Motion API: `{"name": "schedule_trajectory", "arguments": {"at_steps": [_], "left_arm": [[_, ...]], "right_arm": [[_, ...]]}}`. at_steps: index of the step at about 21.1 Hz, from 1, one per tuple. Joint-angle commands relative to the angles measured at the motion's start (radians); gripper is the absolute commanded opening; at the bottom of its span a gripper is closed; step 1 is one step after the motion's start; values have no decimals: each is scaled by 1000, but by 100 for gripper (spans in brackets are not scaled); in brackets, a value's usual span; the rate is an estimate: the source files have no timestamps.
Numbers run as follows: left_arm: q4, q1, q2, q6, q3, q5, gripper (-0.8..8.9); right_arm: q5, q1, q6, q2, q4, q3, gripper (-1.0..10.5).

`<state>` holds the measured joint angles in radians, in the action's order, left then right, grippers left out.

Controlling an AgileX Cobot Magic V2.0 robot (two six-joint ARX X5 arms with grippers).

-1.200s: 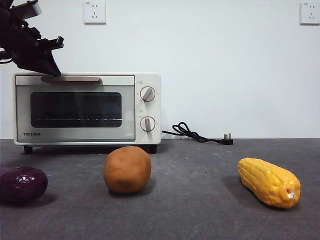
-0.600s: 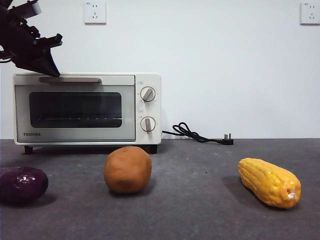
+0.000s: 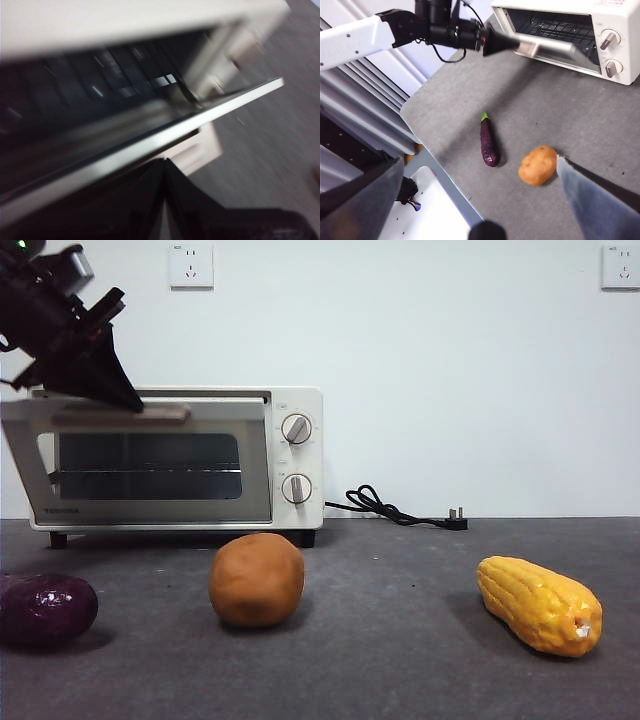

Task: Take the eggplant from the table,put the eggplant in the oven

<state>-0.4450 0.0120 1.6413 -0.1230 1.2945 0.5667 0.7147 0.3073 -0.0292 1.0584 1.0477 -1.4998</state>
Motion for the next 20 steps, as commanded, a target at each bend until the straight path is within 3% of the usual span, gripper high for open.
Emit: {"name": "schedule_trajectory", "arguments": {"at_steps": [1,20], "left_arm": [[-61,10,43,-10,-31,-8,-6],[-264,35,43,-11,-31,9,-6]], "right_arm": [[0,1,12,6,-8,-2,568],[0,1,12,6,-8,-3,568]]}}
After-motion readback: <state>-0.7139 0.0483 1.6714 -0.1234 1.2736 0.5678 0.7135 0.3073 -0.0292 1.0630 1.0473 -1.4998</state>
